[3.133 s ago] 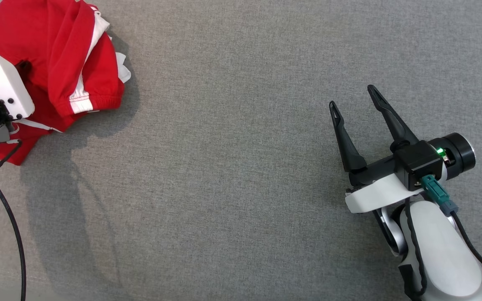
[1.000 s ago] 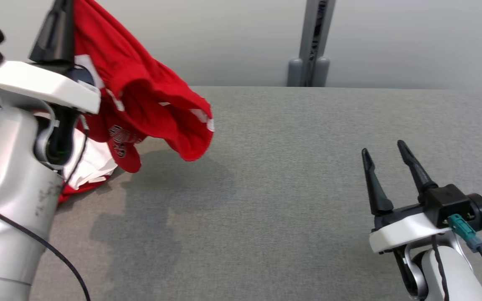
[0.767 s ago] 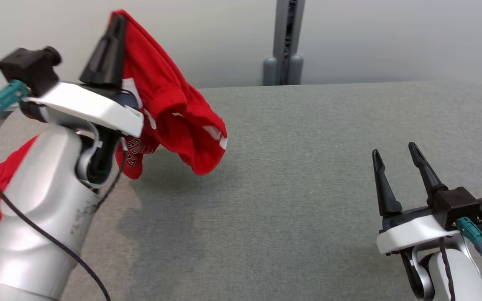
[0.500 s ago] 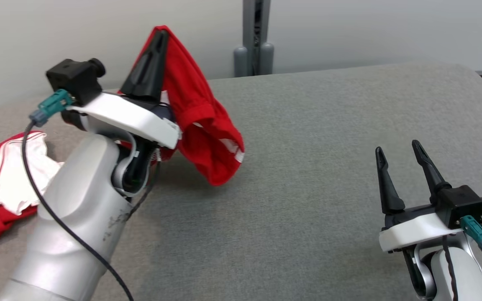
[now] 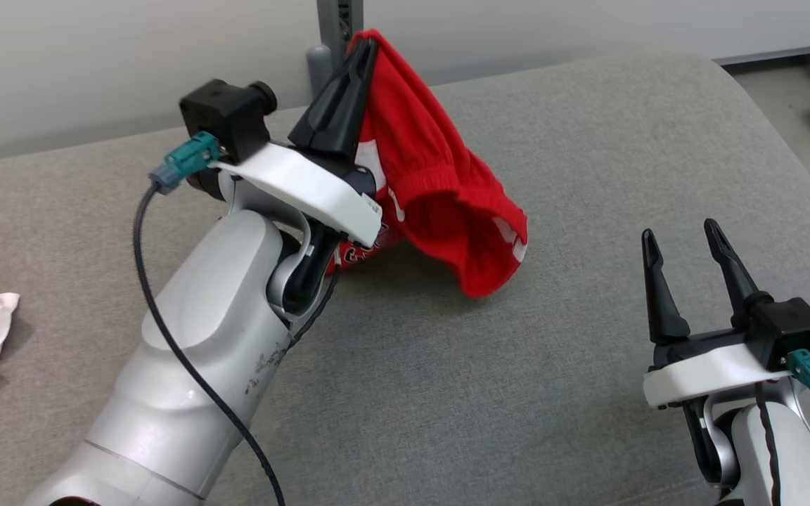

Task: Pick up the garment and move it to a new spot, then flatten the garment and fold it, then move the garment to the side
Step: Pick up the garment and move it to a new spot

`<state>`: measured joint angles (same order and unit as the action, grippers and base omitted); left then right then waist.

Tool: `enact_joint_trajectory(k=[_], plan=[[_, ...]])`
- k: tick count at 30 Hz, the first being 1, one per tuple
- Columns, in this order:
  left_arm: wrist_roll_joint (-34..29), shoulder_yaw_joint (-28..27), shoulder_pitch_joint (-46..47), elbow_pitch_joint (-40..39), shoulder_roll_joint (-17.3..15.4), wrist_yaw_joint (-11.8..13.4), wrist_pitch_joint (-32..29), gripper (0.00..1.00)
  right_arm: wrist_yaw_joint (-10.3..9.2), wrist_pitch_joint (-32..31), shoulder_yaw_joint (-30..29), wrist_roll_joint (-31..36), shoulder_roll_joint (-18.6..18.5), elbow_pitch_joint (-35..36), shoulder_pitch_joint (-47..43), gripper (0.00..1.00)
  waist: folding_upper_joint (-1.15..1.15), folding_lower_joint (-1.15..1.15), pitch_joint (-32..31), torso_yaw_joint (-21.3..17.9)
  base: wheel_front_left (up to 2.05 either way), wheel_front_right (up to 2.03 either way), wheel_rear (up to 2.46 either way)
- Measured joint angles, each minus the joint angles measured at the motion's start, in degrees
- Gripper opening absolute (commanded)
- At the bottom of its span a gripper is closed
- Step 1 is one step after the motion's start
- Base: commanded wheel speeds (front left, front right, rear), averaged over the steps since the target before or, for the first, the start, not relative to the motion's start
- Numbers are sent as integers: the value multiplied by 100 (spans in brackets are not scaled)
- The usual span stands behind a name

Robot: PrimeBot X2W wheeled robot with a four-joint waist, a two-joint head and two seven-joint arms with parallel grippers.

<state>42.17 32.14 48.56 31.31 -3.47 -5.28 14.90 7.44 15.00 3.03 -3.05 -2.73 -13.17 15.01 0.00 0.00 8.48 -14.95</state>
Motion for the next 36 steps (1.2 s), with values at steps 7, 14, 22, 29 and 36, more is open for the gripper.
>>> enact_joint_trajectory(k=[7, 14, 22, 29, 36], plan=[[-415, 307, -192, 802, 53, 52, 9, 0, 0, 0, -16, -40, 0, 5, 115, 100, 0, 0, 261, -189, 0, 0, 0], [-552, 831, -411, 1522, 70, -73, 10, 0, 0, 0, 70, -89, 1, -3, 186, 100, 0, 0, 427, -262, 0, 0, 0], [-180, 1411, -452, 2218, 74, -122, -120, 100, 0, 0, 245, -174, 1, -33, 257, 100, 0, 0, 451, -212, 0, 0, 0], [-133, 1033, -248, 1881, 71, 77, 1, 100, 0, 0, 189, -88, 0, -44, 213, 100, 0, 0, 335, 20, 0, 0, 0], [-907, -253, -766, 426, -188, 283, 19, 100, 0, 0, 176, 40, 1, -21, 179, 100, 0, 0, 152, 354, 0, 0, 0]])
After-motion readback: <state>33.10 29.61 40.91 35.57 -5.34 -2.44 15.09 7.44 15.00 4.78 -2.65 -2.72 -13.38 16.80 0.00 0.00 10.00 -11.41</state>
